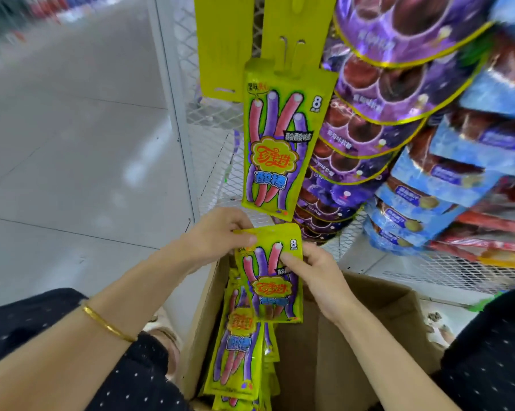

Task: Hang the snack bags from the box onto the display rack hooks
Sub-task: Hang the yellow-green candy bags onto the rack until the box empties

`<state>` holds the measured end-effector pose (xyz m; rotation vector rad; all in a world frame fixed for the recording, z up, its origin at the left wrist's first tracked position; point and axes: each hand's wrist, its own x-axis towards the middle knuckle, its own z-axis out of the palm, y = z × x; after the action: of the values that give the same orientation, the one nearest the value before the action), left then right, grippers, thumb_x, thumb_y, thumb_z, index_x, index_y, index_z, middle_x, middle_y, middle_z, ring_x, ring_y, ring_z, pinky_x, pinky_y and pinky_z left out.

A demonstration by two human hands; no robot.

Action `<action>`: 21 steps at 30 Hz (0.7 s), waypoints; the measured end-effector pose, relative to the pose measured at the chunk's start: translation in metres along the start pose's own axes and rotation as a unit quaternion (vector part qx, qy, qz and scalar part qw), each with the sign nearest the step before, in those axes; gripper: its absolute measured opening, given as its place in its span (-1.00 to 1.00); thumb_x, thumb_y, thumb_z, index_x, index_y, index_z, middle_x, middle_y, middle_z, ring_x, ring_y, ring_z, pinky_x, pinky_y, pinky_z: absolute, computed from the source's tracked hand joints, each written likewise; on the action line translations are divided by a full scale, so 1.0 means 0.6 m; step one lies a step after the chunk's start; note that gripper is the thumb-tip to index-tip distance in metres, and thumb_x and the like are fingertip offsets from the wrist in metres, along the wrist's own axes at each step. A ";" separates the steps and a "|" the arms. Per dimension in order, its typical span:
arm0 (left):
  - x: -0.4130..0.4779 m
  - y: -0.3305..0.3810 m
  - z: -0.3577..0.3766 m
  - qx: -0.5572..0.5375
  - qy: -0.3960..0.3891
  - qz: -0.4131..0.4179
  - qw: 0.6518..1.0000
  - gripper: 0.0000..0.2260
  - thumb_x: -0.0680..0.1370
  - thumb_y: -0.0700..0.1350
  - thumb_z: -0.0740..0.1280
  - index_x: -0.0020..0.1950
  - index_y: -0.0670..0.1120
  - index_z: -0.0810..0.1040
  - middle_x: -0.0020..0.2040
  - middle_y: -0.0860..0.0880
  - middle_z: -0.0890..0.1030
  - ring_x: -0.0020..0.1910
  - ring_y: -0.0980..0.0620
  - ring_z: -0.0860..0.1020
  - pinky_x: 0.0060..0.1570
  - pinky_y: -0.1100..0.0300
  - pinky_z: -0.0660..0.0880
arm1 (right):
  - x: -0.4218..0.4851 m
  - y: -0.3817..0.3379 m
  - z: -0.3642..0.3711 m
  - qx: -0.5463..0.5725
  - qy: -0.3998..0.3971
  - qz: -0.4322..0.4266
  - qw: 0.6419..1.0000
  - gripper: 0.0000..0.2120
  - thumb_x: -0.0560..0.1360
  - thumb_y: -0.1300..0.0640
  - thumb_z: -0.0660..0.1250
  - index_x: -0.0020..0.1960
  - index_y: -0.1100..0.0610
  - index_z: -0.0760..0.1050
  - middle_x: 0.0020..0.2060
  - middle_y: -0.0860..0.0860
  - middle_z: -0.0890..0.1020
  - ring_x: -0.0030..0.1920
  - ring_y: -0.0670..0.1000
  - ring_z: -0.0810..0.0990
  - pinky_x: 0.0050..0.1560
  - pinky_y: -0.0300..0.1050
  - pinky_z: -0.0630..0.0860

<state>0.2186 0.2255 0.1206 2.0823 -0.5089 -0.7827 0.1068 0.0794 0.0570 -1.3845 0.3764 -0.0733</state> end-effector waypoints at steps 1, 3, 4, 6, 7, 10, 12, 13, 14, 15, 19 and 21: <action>-0.008 0.011 0.002 0.005 0.014 0.019 1.000 -0.90 0.50 -0.24 0.36 -0.18 -0.08 0.50 -0.01 -0.24 0.59 -0.11 -0.02 0.55 -0.07 0.05 0.53 | -0.006 -0.017 0.002 -0.002 0.010 -0.030 0.999 -0.86 0.51 0.27 0.29 0.00 0.10 0.55 -0.11 0.00 0.70 -0.11 -0.03 0.66 -0.17 -0.21 0.57; -0.025 0.038 0.002 0.008 0.040 0.056 0.998 -0.86 0.51 -0.22 0.36 -0.21 -0.03 0.49 -0.14 -0.10 0.59 -0.18 0.00 0.54 -0.18 0.10 0.52 | -0.014 -0.047 0.008 -0.037 0.061 -0.114 0.991 -0.77 0.48 0.27 0.34 0.05 -0.01 0.47 -0.06 0.00 0.66 -0.07 -0.03 0.64 -0.17 -0.24 0.56; -0.033 0.052 0.000 0.006 0.056 0.072 0.996 -0.86 0.51 -0.21 0.36 -0.22 -0.01 0.49 -0.20 -0.04 0.57 -0.23 0.03 0.53 -0.26 0.19 0.50 | -0.018 -0.062 0.011 -0.056 0.090 -0.162 0.981 -0.68 0.46 0.25 0.38 0.08 -0.08 0.41 -0.02 0.03 0.63 -0.04 -0.02 0.63 -0.13 -0.21 0.57; -0.049 0.087 -0.010 0.001 0.087 0.097 0.991 -0.87 0.51 -0.19 0.36 -0.21 -0.02 0.50 -0.25 0.00 0.55 -0.30 0.08 0.51 -0.34 0.32 0.46 | -0.027 -0.094 0.019 -0.075 0.118 -0.256 0.956 -0.56 0.41 0.22 0.41 0.14 -0.15 0.34 0.06 -0.02 0.58 -0.01 -0.04 0.61 -0.05 -0.17 0.57; -0.058 0.106 -0.018 -0.003 0.098 0.108 0.989 -0.88 0.51 -0.19 0.36 -0.20 -0.02 0.50 -0.25 -0.02 0.56 -0.31 0.09 0.50 -0.34 0.34 0.45 | -0.030 -0.114 0.021 -0.097 0.127 -0.298 0.941 -0.57 0.40 0.19 0.40 0.15 -0.15 0.35 0.09 -0.16 0.53 0.02 -0.11 0.58 -0.02 -0.19 0.55; -0.079 0.169 -0.055 -0.001 0.112 0.142 0.984 -0.91 0.50 -0.17 0.37 -0.18 -0.03 0.52 -0.21 -0.05 0.60 -0.27 0.08 0.54 -0.25 0.26 0.49 | -0.031 -0.190 0.030 -0.200 0.141 -0.392 0.887 -0.69 0.42 0.19 0.35 -0.01 -0.20 0.46 -0.05 -0.35 0.50 0.02 -0.22 0.51 0.00 -0.27 0.44; -0.082 0.211 -0.083 -0.003 0.138 0.179 0.974 -0.95 0.50 -0.16 0.37 -0.15 -0.04 0.55 -0.16 -0.06 0.62 -0.19 0.05 0.57 -0.12 0.15 0.53 | -0.028 -0.234 0.036 -0.224 0.163 -0.435 0.857 -0.72 0.43 0.29 0.35 -0.06 -0.10 0.56 -0.13 -0.28 0.55 -0.02 -0.28 0.51 0.02 -0.41 0.38; -0.079 0.232 -0.096 -0.013 0.169 0.202 0.965 -0.98 0.50 -0.14 0.37 -0.10 -0.04 0.56 -0.11 -0.04 0.62 -0.14 0.05 0.57 -0.07 0.13 0.53 | -0.026 -0.254 0.039 -0.222 0.174 -0.443 0.851 -0.73 0.44 0.33 0.35 -0.05 -0.04 0.59 -0.11 -0.24 0.55 -0.02 -0.30 0.51 0.02 -0.45 0.36; -0.072 0.251 -0.108 -0.024 0.212 0.223 0.951 -0.93 0.51 -0.13 0.37 -0.02 -0.04 0.55 -0.05 -0.01 0.61 -0.10 0.06 0.57 -0.05 0.15 0.52 | -0.023 -0.270 0.042 -0.220 0.185 -0.449 0.846 -0.74 0.44 0.36 0.34 -0.03 0.03 0.61 -0.10 -0.20 0.56 -0.02 -0.31 0.50 0.03 -0.47 0.35; -0.063 0.269 -0.119 -0.033 0.254 0.241 0.936 -0.85 0.52 -0.12 0.36 0.07 -0.06 0.53 0.01 0.02 0.58 -0.07 0.09 0.55 -0.06 0.18 0.52 | -0.019 -0.285 0.045 -0.223 0.196 -0.459 0.837 -0.74 0.44 0.38 0.34 -0.02 0.08 0.62 -0.10 -0.17 0.55 -0.02 -0.32 0.50 0.03 -0.48 0.35; -0.015 0.314 -0.140 -0.054 0.338 0.273 0.899 -0.70 0.53 -0.12 0.34 0.23 -0.18 0.44 0.05 -0.02 0.54 -0.04 0.08 0.52 -0.10 0.16 0.53 | -0.003 -0.333 0.056 -0.253 0.218 -0.476 0.814 -0.75 0.46 0.39 0.30 0.05 0.15 0.60 -0.12 -0.15 0.50 -0.02 -0.40 0.42 0.01 -0.54 0.29; 0.003 0.321 -0.141 -0.068 0.337 0.273 0.898 -0.75 0.53 -0.09 0.34 0.15 -0.19 0.48 -0.06 -0.06 0.55 -0.13 0.07 0.51 -0.20 0.24 0.47 | 0.005 -0.351 0.062 -0.257 0.225 -0.470 0.814 -0.73 0.47 0.39 0.28 0.08 0.15 0.58 -0.09 -0.11 0.50 -0.02 -0.43 0.39 0.01 -0.57 0.25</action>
<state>0.2633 0.1621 0.3162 1.7886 -0.5757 0.2327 0.1560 0.0730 0.2649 -1.9848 0.0505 -1.2167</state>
